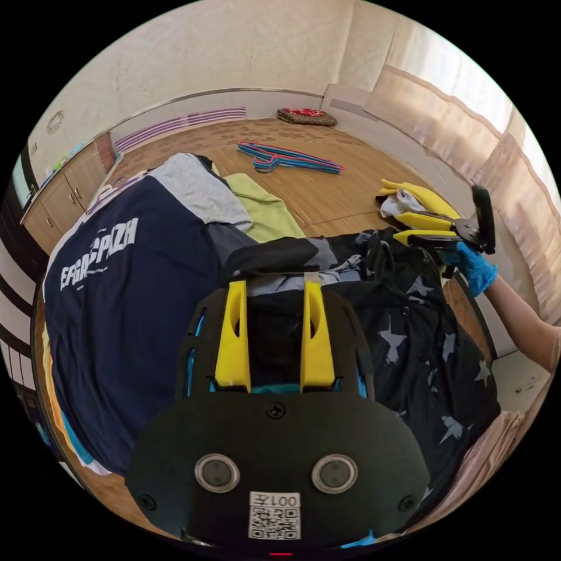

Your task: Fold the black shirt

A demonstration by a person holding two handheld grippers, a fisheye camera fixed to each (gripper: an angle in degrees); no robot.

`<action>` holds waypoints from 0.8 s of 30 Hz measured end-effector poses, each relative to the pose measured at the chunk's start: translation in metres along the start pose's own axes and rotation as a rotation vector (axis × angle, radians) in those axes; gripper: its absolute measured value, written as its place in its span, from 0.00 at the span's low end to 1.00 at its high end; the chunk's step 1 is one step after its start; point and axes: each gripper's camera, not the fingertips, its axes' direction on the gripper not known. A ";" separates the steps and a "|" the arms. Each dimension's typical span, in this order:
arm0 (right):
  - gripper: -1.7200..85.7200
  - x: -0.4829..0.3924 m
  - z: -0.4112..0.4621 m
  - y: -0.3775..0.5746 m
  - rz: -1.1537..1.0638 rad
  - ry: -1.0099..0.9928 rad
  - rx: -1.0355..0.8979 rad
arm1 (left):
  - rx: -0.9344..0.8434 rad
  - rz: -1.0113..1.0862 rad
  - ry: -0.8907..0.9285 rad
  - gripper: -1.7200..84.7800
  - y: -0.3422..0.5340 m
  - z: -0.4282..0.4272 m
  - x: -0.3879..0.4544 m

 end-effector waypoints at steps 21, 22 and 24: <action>0.04 -0.055 -0.029 0.018 -0.088 0.086 0.051 | 0.071 0.041 -0.160 0.01 -0.009 -0.045 0.094; 0.04 -0.060 -0.047 0.026 -0.081 0.099 0.101 | 0.102 0.047 -0.191 0.00 -0.007 -0.062 0.104; 0.03 -0.069 -0.075 0.038 -0.074 0.129 0.174 | 0.170 0.054 -0.221 0.00 -0.003 -0.091 0.120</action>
